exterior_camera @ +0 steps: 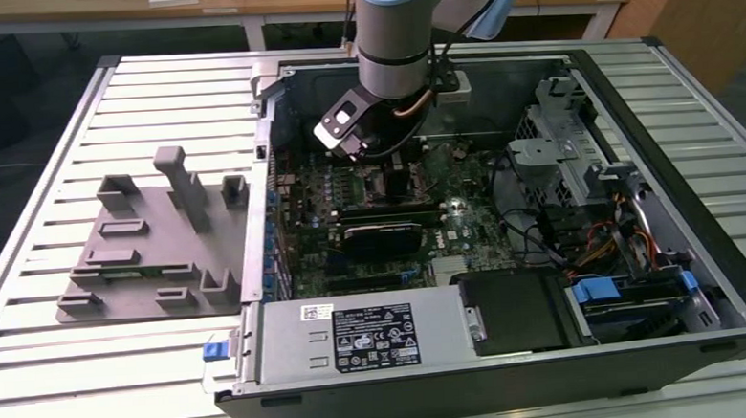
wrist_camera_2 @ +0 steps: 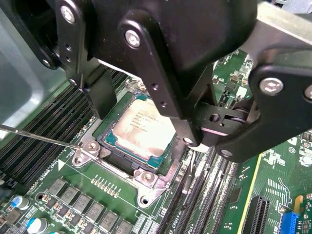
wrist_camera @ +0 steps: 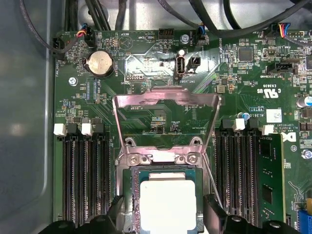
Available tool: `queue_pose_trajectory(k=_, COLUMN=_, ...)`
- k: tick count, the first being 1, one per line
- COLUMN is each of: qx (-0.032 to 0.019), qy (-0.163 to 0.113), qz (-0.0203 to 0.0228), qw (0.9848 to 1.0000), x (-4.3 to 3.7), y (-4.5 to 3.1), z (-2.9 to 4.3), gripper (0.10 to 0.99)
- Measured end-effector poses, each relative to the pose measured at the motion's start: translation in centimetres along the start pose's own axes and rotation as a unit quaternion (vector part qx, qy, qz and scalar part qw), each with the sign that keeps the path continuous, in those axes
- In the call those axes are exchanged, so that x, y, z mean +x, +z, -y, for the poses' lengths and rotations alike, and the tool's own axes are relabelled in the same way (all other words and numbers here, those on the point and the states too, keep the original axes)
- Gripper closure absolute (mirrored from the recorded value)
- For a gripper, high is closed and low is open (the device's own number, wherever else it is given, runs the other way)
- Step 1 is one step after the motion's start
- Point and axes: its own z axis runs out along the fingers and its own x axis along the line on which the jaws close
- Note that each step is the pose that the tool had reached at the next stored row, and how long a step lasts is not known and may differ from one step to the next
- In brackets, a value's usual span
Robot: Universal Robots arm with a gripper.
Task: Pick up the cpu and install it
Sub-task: 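Place the cpu into insertion slot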
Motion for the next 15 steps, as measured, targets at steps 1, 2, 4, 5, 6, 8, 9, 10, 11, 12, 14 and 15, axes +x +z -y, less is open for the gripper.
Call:
queue_pose_trajectory(k=1, qx=0.0000, qy=0.000, qz=-0.0001, qw=1.0000, x=0.01, y=-0.03, z=0.00, gripper=0.353)
queue_pose_trajectory(k=2, qx=0.0000, qy=0.000, qz=-0.0001, qw=1.0000, x=0.01, y=-0.09, z=0.00, gripper=0.353)
queue_pose_trajectory(k=4, qx=0.0000, qy=0.000, qz=0.0003, qw=1.0000, x=0.00, y=-0.11, z=0.00, gripper=0.353)
queue_pose_trajectory(k=5, qx=0.0000, qy=0.000, qz=0.0004, qw=1.0000, x=0.01, y=-0.11, z=0.00, gripper=0.435)
queue_pose_trajectory(k=6, qx=0.0000, qy=0.000, qz=0.0007, qw=1.0000, x=0.01, y=-0.11, z=0.00, gripper=0.435)
queue_pose_trajectory(k=8, qx=0.0000, qy=0.000, qz=0.0008, qw=1.0000, x=0.01, y=-0.11, z=0.00, gripper=0.435)
queue_pose_trajectory(k=9, qx=0.0000, qy=0.000, qz=0.0008, qw=1.0000, x=0.01, y=-0.11, z=0.00, gripper=0.435)
queue_pose_trajectory(k=10, qx=0.0001, qy=0.000, qz=0.0011, qw=1.0000, x=0.00, y=-0.17, z=0.00, gripper=0.435)
queue_pose_trajectory(k=11, qx=0.0000, qy=0.000, qz=0.0009, qw=1.0000, x=0.01, y=-0.20, z=-0.01, gripper=0.435)
queue_pose_trajectory(k=12, qx=0.0000, qy=0.000, qz=0.0008, qw=1.0000, x=0.01, y=-0.19, z=-0.01, gripper=0.435)
queue_pose_trajectory(k=14, qx=0.0000, qy=0.000, qz=0.0008, qw=1.0000, x=0.01, y=-0.19, z=-0.01, gripper=0.435)
queue_pose_trajectory(k=15, qx=0.0000, qy=0.000, qz=0.0008, qw=1.0000, x=0.01, y=-0.19, z=-0.01, gripper=0.435)
